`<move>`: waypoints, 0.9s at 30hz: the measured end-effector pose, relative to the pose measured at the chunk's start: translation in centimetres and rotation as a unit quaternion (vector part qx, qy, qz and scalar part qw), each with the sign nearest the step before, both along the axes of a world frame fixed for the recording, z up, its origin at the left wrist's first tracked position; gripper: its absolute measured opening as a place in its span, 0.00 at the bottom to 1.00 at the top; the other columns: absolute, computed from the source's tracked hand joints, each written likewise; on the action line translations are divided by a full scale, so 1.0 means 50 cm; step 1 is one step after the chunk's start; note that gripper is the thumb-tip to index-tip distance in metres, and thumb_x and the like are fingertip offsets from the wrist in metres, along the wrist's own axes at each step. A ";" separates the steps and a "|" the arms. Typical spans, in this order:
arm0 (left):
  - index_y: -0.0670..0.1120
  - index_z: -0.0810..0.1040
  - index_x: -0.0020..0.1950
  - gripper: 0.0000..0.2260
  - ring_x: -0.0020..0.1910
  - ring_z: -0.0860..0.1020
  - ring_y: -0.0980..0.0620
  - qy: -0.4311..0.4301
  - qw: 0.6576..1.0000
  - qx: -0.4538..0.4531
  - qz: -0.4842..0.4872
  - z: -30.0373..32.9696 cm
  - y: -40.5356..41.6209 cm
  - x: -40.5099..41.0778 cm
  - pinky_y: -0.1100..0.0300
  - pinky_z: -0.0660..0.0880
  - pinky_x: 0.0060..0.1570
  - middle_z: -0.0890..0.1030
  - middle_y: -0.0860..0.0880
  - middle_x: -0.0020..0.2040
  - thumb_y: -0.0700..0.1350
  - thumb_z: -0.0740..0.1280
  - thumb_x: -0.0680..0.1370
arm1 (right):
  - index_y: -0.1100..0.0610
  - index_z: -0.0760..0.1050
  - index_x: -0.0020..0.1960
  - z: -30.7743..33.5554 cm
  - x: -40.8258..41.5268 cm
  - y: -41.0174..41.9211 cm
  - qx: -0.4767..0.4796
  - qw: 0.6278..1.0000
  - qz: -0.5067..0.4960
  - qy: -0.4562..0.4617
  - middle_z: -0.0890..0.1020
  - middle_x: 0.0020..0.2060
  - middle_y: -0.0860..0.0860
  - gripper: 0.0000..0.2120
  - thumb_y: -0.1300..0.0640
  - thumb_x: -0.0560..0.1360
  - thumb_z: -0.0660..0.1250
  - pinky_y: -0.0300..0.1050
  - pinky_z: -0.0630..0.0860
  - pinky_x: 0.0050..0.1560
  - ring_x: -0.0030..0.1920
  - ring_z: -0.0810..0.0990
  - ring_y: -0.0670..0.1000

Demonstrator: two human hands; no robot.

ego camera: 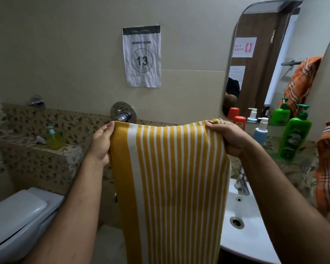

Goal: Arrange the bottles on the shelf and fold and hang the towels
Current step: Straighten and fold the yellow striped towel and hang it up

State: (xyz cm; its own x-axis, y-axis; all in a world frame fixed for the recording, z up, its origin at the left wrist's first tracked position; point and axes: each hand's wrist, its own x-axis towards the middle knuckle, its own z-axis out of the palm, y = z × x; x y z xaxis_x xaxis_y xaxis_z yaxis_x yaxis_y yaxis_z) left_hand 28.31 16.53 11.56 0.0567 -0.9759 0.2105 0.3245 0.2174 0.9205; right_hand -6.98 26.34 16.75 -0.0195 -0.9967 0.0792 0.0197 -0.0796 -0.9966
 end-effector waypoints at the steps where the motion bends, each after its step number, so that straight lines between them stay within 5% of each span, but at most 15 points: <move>1: 0.46 0.80 0.54 0.14 0.38 0.83 0.50 0.006 1.000 0.009 -0.004 -0.005 0.000 0.005 0.54 0.82 0.37 0.83 0.45 0.42 0.55 0.65 0.79 | 0.59 0.79 0.50 0.006 0.013 0.003 -0.010 1.000 -0.008 -0.002 0.87 0.41 0.54 0.07 0.55 0.76 0.69 0.43 0.82 0.38 0.42 0.87 0.53; 3: 0.46 0.82 0.58 0.24 0.43 0.85 0.46 0.003 0.998 0.048 -0.040 -0.032 0.000 0.011 0.52 0.82 0.37 0.85 0.43 0.47 0.64 0.64 0.76 | 0.59 0.79 0.49 0.018 0.044 0.006 -0.028 0.999 -0.041 0.001 0.87 0.39 0.54 0.07 0.55 0.77 0.69 0.43 0.82 0.36 0.40 0.87 0.52; 6: 0.50 0.83 0.60 0.43 0.57 0.81 0.39 0.009 0.968 0.123 -0.216 -0.121 0.000 0.011 0.42 0.80 0.47 0.82 0.40 0.59 0.80 0.54 0.65 | 0.60 0.78 0.51 0.028 0.092 0.002 -0.032 0.996 -0.083 -0.002 0.86 0.42 0.55 0.09 0.54 0.78 0.69 0.48 0.83 0.43 0.43 0.87 0.53; 9: 0.47 0.78 0.67 0.50 0.65 0.75 0.34 0.051 0.933 0.178 -0.309 -0.237 0.013 -0.005 0.35 0.73 0.59 0.77 0.36 0.65 0.82 0.56 0.60 | 0.60 0.78 0.52 0.026 0.119 -0.003 -0.022 0.995 -0.101 -0.006 0.84 0.47 0.58 0.08 0.55 0.78 0.68 0.50 0.82 0.49 0.47 0.85 0.55; 13: 0.46 0.75 0.69 0.46 0.63 0.77 0.36 0.149 0.926 0.175 -0.300 -0.332 0.033 -0.052 0.41 0.77 0.53 0.76 0.37 0.67 0.69 0.77 0.58 | 0.60 0.76 0.50 0.023 0.112 -0.004 0.005 0.992 -0.120 -0.049 0.84 0.41 0.55 0.06 0.57 0.78 0.68 0.43 0.82 0.35 0.38 0.85 0.51; 16: 0.47 0.80 0.65 0.37 0.63 0.78 0.40 0.198 0.918 0.134 -0.315 -0.355 0.052 -0.096 0.44 0.78 0.53 0.78 0.40 0.66 0.63 0.80 0.60 | 0.61 0.77 0.47 0.018 0.093 -0.006 0.013 0.988 -0.132 -0.083 0.85 0.35 0.54 0.06 0.58 0.77 0.69 0.43 0.81 0.32 0.33 0.85 0.50; 21: 0.44 0.82 0.60 0.22 0.57 0.82 0.42 0.099 0.961 0.133 -0.221 -0.327 0.074 -0.169 0.50 0.80 0.45 0.83 0.41 0.57 0.51 0.76 0.69 | 0.62 0.76 0.47 0.012 0.059 -0.008 0.018 0.985 -0.136 -0.105 0.86 0.33 0.54 0.05 0.59 0.78 0.67 0.44 0.81 0.32 0.34 0.86 0.51; 27: 0.50 0.85 0.47 0.10 0.49 0.85 0.48 -0.017 0.990 0.072 -0.120 -0.180 0.044 -0.176 0.55 0.80 0.42 0.86 0.44 0.50 0.53 0.68 0.77 | 0.60 0.76 0.47 0.012 -0.024 -0.020 0.029 0.987 -0.138 -0.071 0.84 0.38 0.55 0.02 0.61 0.78 0.67 0.45 0.82 0.37 0.38 0.85 0.51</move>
